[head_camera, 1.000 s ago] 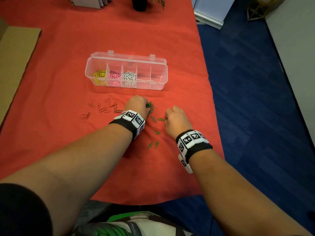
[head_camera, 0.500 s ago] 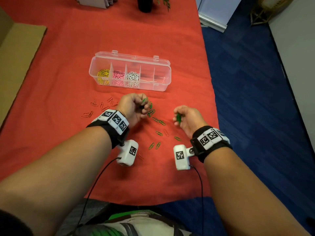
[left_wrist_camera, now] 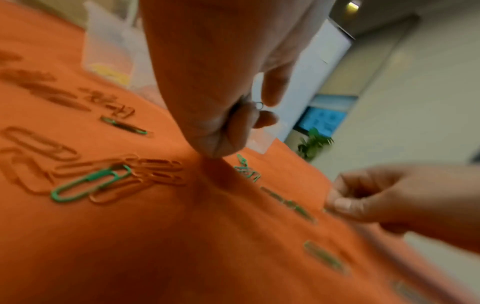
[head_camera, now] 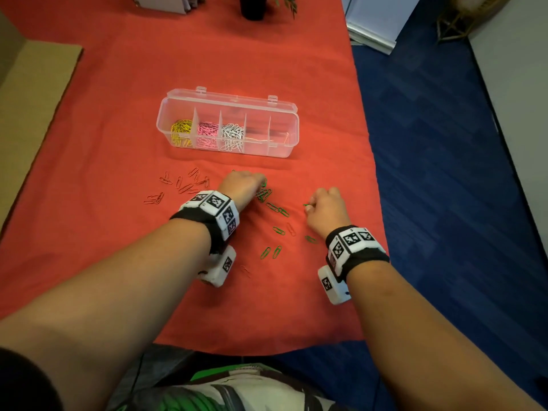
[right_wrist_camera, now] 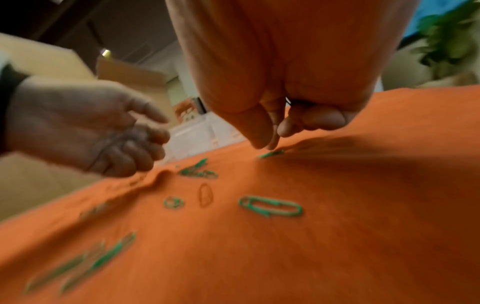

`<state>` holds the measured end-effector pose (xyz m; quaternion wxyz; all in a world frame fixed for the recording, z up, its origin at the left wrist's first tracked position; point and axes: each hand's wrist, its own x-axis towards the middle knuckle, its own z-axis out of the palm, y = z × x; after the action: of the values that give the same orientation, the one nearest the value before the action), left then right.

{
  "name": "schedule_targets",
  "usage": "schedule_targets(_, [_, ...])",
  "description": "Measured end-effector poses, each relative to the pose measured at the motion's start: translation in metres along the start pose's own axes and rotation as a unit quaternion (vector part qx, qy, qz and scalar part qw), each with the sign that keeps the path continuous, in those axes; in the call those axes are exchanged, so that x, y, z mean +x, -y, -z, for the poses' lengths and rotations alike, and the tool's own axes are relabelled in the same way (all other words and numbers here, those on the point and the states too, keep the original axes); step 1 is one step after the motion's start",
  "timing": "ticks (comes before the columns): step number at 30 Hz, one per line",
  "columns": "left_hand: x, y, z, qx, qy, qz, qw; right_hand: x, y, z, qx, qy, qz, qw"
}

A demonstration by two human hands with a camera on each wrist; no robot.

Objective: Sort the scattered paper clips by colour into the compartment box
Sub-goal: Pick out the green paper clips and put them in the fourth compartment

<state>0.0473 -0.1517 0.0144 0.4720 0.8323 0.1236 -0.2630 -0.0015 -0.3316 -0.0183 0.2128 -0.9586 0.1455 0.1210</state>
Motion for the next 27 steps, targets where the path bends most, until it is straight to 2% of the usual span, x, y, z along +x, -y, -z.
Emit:
schedule_targets(2, [0.004, 0.003, -0.004, 0.147, -0.05, -0.055, 0.986, -0.003, 0.0, -0.006, -0.036, 0.002, 0.023, 0.999])
schedule_targets(3, [0.005, 0.004, -0.007, 0.172, -0.059, -0.067, 0.981, -0.003, -0.001, -0.009, -0.049, 0.002, 0.037, 0.998])
schedule_targets(5, [0.006, 0.005, -0.011, 0.172, -0.05, -0.059, 0.982, -0.003, 0.0, -0.009, -0.06, 0.015, 0.048, 0.997])
schedule_targets(7, [0.004, 0.004, -0.013, 0.139, -0.038, -0.049, 0.988, -0.001, 0.003, -0.006, -0.026, 0.034, 0.046, 0.998])
schedule_targets(10, [0.005, 0.001, -0.014, 0.051, -0.012, -0.034, 0.998, 0.001, 0.013, 0.004, 0.138, 0.079, -0.014, 0.987])
schedule_targets(11, [0.006, -0.001, -0.013, 0.008, 0.009, -0.019, 1.0, 0.002, 0.015, 0.007, 0.226, 0.097, -0.048, 0.968])
schedule_targets(12, [0.006, -0.003, -0.012, -0.045, 0.027, 0.005, 0.999, 0.001, 0.018, 0.011, 0.321, 0.116, -0.088, 0.936])
schedule_targets(14, [0.006, -0.006, -0.009, -0.149, 0.037, 0.079, 0.985, -0.002, 0.02, 0.019, 0.482, 0.147, -0.147, 0.851])
schedule_targets(15, [0.006, -0.006, -0.007, -0.183, 0.033, 0.107, 0.977, -0.003, 0.02, 0.022, 0.531, 0.155, -0.165, 0.816])
schedule_targets(17, [0.005, -0.004, -0.005, -0.219, 0.026, 0.119, 0.968, -0.005, 0.021, 0.026, 0.587, 0.158, -0.18, 0.774])
schedule_targets(19, [0.006, -0.002, -0.004, -0.219, 0.016, 0.099, 0.971, -0.005, 0.022, 0.027, 0.62, 0.159, -0.194, 0.743])
schedule_targets(21, [0.009, 0.001, -0.002, -0.206, 0.001, 0.071, 0.976, -0.007, 0.023, 0.027, 0.637, 0.172, -0.195, 0.726])
schedule_targets(24, [0.01, 0.002, 0.007, -0.17, -0.031, 0.052, 0.984, -0.008, 0.025, 0.024, 0.65, 0.195, -0.157, 0.717])
schedule_targets(27, [0.01, -0.004, 0.025, -0.173, -0.035, 0.082, 0.981, -0.006, 0.032, 0.023, 0.657, 0.219, -0.121, 0.711])
